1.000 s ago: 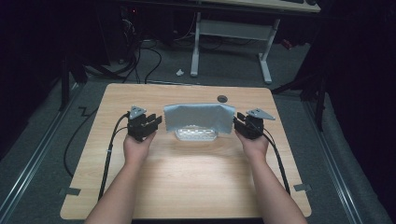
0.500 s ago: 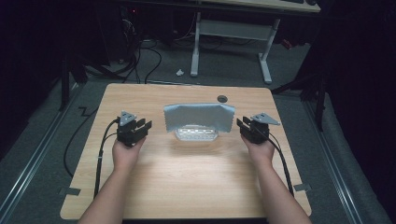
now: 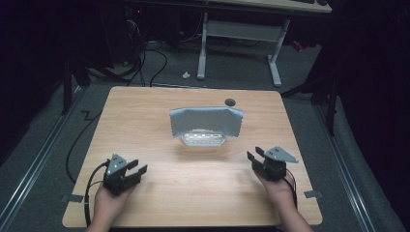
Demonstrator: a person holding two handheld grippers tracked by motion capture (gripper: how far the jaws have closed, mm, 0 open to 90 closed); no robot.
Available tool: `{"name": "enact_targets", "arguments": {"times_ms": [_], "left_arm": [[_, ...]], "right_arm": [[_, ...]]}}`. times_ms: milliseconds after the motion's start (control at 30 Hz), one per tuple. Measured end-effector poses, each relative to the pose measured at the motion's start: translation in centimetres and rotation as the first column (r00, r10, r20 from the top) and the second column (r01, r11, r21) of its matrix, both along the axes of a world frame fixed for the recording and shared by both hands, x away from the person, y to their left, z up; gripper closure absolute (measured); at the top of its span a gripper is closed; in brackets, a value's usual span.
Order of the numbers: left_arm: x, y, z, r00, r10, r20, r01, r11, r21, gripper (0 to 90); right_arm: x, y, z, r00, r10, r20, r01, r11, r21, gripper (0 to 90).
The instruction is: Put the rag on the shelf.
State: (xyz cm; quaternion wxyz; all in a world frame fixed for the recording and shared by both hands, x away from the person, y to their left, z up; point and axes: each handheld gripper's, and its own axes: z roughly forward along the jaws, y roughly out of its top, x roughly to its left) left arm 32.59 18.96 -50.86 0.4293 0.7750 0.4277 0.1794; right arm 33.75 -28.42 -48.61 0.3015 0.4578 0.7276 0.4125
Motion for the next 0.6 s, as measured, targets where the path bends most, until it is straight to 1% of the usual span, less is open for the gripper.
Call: {"name": "enact_targets", "arguments": {"times_ms": [33, 67, 100, 167, 200, 233, 267, 300, 333, 367, 400, 433, 467, 533, 600], "left_arm": [[-1.0, -0.7, -0.3, 0.9995, -0.021, -0.022, 0.022, 0.9997, 0.008, 53.9], [-1.6, -1.2, -0.4, 0.9987, -0.035, -0.038, 0.034, 0.9994, -0.002, 53.0], [-2.4, -1.9, -0.7, 0.9972, -0.057, -0.049, 0.057, 0.9984, -0.009, 52.6], [-3.8, -3.6, -1.0, 0.9952, -0.095, -0.026, 0.095, 0.9955, -0.002, 51.9], [-4.3, -4.5, -0.9, 0.9928, -0.118, -0.018, 0.118, 0.9929, 0.011, 51.8], [-4.7, -5.3, -0.8, 0.9896, -0.144, 0.001, 0.144, 0.9891, 0.033, 50.2], [-5.0, -6.0, -0.8, 0.9854, -0.169, 0.022, 0.167, 0.9836, 0.068, 48.9], [-5.2, -6.5, -0.9, 0.9816, -0.188, 0.033, 0.184, 0.9783, 0.095, 48.5], [-5.2, -6.8, -1.0, 0.9787, -0.203, 0.033, 0.198, 0.9747, 0.103, 48.4], [-5.2, -6.9, -1.0, 0.9777, -0.208, 0.025, 0.205, 0.9739, 0.098, 48.4], [-5.0, -6.9, -1.1, 0.977, -0.213, 0.015, 0.211, 0.9742, 0.081, 48.4], [-4.9, -6.8, -1.2, 0.9769, -0.214, 0.007, 0.213, 0.9741, 0.076, 48.4], [-4.8, -6.8, -1.2, 0.9767, -0.215, 0.002, 0.214, 0.9739, 0.076, 48.4], [-4.7, -6.5, -1.3, 0.9788, -0.205, 0.0, 0.204, 0.9762, 0.074, 48.1], [-4.5, -6.2, -1.3, 0.9815, -0.191, -0.01, 0.191, 0.9795, 0.062, 47.4]], "right_arm": [[-0.9, 0.4, -0.2, 0.9997, 0.004, -0.022, -0.004, 1.0, 0.001, 57.2], [-1.8, 0.9, -0.5, 0.9985, 0.012, -0.054, -0.012, 1.0, 0.001, 55.9], [-2.4, 1.3, -0.7, 0.9975, 0.021, -0.067, -0.021, 1.0, 0.002, 55.1], [-4.0, 2.3, -1.2, 0.9955, 0.044, -0.085, -0.044, 0.999, -0.001, 51.3], [-4.9, 2.7, -1.6, 0.9962, 0.049, -0.073, -0.05, 0.999, -0.009, 51.5], [-5.8, 2.9, -2.1, 0.9964, 0.054, -0.066, -0.055, 0.998, -0.013, 52.7], [-6.2, 3.1, -2.3, 0.994, 0.07, -0.084, -0.073, 0.997, -0.025, 51.0], [-6.4, 3.3, -2.3, 0.9912, 0.093, -0.094, -0.097, 0.995, -0.035, 49.6], [-6.6, 3.4, -2.3, 0.9917, 0.101, -0.08, -0.106, 0.993, -0.051, 50.2], [-6.7, 3.5, -2.6, 0.9912, 0.103, -0.083, -0.109, 0.991, -0.072, 50.4], [-6.6, 3.4, -2.8, 0.9898, 0.105, -0.097, -0.112, 0.991, -0.079, 50.5], [-6.4, 3.5, -3.0, 0.9876, 0.103, -0.118, -0.111, 0.991, -0.068, 50.5], [-6.2, 3.6, -3.2, 0.9869, 0.105, -0.123, -0.113, 0.991, -0.066, 50.3], [-6.1, 3.7, -3.2, 0.9871, 0.108, -0.119, -0.117, 0.99, -0.074, 50.0], [-6.2, 3.6, -3.3, 0.9867, 0.111, -0.119, -0.12, 0.99, -0.069, 49.1]]}}
